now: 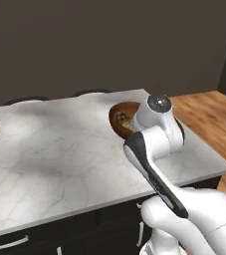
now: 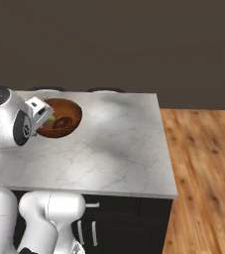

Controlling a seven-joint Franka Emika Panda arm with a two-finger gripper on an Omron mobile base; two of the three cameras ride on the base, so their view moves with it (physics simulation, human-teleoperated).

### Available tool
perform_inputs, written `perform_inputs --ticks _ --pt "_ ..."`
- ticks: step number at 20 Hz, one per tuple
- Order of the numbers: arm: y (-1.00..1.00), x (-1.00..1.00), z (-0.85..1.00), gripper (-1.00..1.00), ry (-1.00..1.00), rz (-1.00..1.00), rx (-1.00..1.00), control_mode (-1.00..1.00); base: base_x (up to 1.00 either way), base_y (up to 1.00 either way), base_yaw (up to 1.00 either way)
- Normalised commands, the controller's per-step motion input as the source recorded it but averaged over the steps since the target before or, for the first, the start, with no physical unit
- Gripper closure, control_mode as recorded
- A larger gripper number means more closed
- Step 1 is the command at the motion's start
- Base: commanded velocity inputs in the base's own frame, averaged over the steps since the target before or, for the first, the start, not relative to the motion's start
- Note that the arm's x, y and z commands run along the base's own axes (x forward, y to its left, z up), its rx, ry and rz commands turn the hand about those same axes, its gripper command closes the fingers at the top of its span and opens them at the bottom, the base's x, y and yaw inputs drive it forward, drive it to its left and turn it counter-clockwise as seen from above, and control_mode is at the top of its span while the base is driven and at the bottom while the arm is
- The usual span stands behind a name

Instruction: Pick up the heated bread from the toaster oven and place it in the bowl. Then move the bread bowl to the dining counter.

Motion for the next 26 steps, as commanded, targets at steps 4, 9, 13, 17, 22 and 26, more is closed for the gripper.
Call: perform_inputs --ticks 4,9,13,17,22,26 --pt "-0.09 0.88 -0.21 1.0 0.33 0.52 -0.05 -1.0 0.0 0.0 0.0" --pt "-0.31 0.63 -0.54 1.0 0.18 0.63 -0.04 -1.0 0.0 0.0 0.0" --pt "-0.1 0.3 -0.32 1.0 -0.02 0.44 -0.04 -1.0 0.0 0.0 0.0" --pt "0.06 0.62 -0.32 1.0 -0.15 0.28 -0.12 -1.0 0.0 0.0 0.0" --pt "0.29 0.77 -0.61 1.0 -0.33 0.18 -0.11 -1.0 0.0 0.0 0.0" --pt "0.29 0.82 -0.56 1.0 -0.25 0.07 -0.01 -1.0 0.0 0.0 0.0"
